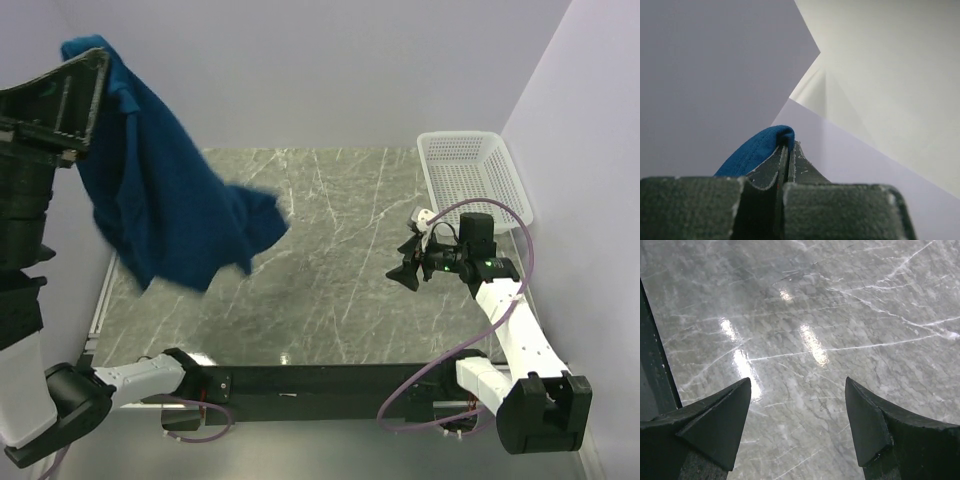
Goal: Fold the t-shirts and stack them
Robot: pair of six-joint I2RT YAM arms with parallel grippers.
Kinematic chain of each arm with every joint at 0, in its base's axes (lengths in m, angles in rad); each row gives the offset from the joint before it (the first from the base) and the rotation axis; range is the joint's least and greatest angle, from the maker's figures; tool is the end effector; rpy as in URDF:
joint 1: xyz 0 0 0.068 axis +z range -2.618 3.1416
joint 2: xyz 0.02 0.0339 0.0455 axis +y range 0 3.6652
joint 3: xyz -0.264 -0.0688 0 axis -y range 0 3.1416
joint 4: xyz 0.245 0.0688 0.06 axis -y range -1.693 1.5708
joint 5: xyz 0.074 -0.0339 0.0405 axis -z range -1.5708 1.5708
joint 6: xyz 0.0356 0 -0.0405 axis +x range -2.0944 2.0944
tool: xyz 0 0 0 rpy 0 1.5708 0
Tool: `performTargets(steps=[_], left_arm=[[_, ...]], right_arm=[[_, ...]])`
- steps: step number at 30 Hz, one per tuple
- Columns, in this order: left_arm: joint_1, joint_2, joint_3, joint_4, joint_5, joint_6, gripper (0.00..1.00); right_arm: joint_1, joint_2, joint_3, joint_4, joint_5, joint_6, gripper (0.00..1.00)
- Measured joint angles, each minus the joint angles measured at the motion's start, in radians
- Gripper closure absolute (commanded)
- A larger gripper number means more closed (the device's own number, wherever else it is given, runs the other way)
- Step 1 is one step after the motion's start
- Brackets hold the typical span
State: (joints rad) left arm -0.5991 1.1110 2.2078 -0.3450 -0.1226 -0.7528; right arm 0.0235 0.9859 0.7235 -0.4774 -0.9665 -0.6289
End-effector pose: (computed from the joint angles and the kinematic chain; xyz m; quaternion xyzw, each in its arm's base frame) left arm 0.0364 -0.0196 0.6701 -0.0865 0.3919 -0.5538 0.7295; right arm 0.1953 0.0339 0.2645 -0.4373 0.7073 0.2992 0.4679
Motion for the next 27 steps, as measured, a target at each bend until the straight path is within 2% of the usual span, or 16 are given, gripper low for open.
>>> performTargets(steps=[4,12,18,19,20,21,23,27], left_arm=[[0.000,0.024,-0.024,-0.026,0.003,0.000,0.99],[0.000,0.095,-0.189,-0.056,0.035,-0.018,0.99],[0.000,0.232,-0.446,0.032,0.180,-0.124,0.99],[0.000,0.288,-0.491,0.058,0.202,-0.129,0.93],[0.000,0.351,-0.520,0.076,0.219,-0.126,0.82],[0.003,0.433,-0.526,0.082,0.235,-0.116,0.56],[0.010,0.643,-0.495,0.078,0.259,-0.084,0.33],[0.013,0.995,-0.261,-0.101,0.202,0.029,0.19]], right_arm=[[-0.002,0.001,0.000,0.000,0.001,0.000,0.18],[-0.003,0.029,0.000,-0.006,0.005,-0.001,0.19],[-0.005,0.033,0.000,-0.010,0.016,-0.001,0.19],[-0.006,0.032,0.000,-0.009,0.024,0.000,0.19],[-0.009,0.031,0.000,-0.007,0.032,0.001,0.19],[-0.011,0.028,0.000,-0.004,0.041,0.003,0.19],[-0.011,0.023,0.000,0.005,0.056,0.008,0.19],[-0.011,0.016,0.000,0.015,0.066,0.011,0.19]])
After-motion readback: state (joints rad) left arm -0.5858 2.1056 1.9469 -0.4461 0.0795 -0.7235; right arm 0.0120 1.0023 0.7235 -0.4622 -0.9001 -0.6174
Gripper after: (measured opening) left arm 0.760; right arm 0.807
